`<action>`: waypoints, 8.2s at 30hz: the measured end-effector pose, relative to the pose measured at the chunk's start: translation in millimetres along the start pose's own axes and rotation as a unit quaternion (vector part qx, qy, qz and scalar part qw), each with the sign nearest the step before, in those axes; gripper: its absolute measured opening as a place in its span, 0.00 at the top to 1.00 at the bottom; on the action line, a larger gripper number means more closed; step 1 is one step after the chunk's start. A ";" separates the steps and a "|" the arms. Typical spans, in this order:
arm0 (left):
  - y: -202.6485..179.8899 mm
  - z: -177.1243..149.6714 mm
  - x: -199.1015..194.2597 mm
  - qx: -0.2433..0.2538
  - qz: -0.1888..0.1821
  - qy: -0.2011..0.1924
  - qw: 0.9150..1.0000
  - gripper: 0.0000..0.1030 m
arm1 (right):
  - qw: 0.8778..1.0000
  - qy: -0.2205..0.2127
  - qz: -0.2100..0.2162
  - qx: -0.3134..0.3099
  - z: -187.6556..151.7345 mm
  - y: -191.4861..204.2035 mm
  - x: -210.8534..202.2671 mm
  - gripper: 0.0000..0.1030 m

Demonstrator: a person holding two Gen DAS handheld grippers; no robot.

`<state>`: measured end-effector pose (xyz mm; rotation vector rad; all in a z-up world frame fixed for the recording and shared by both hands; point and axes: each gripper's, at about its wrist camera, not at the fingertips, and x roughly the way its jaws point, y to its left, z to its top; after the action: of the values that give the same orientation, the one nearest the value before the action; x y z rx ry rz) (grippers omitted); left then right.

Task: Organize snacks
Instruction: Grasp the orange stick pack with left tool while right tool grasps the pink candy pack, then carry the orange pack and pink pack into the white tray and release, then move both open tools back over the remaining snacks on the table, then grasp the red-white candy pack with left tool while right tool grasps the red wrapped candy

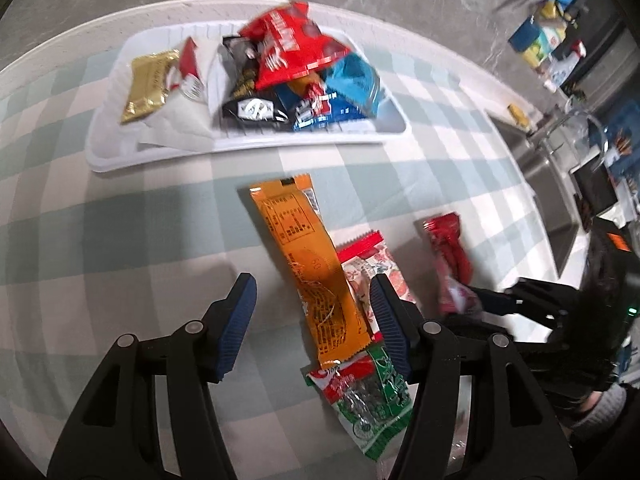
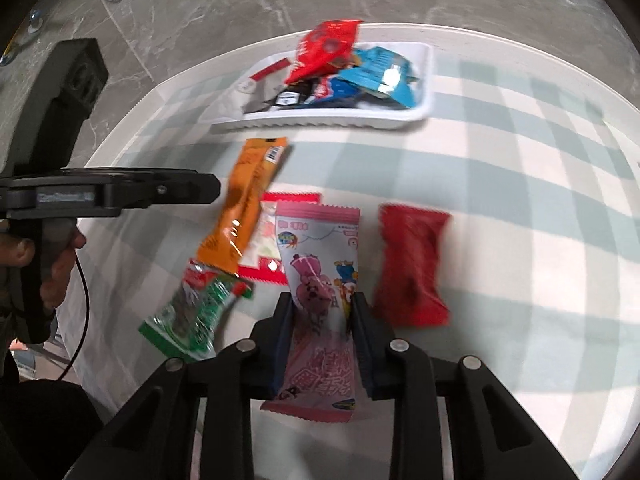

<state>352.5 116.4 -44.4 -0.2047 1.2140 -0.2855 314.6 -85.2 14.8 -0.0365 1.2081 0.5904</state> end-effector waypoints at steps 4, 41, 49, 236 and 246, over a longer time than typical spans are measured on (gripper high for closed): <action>-5.5 2.4 21.1 0.010 0.027 0.019 0.999 0.45 | 1.000 -0.003 -0.008 0.010 -8.8 -4.1 -3.4 0.70; 31.1 -3.7 16.8 -0.060 -0.085 -0.023 0.994 0.78 | 0.969 -0.021 0.166 0.181 -13.8 -49.3 -5.5 0.71; 53.5 -2.3 -23.8 -0.090 -0.119 -0.055 0.987 0.78 | 0.942 -0.033 0.224 0.247 -10.1 -62.4 -4.4 0.71; -75.1 2.4 62.6 0.131 0.007 0.014 0.991 0.46 | 0.991 -0.011 -0.107 -0.082 17.8 -15.8 49.6 0.46; -72.9 0.4 61.3 0.131 -0.003 0.008 0.991 0.51 | 0.990 -0.004 -0.112 -0.086 18.3 -14.4 46.9 0.66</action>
<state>364.7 27.6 -76.6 0.0220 1.1782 -0.4498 347.3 -72.2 -23.8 -0.3111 1.1244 0.4958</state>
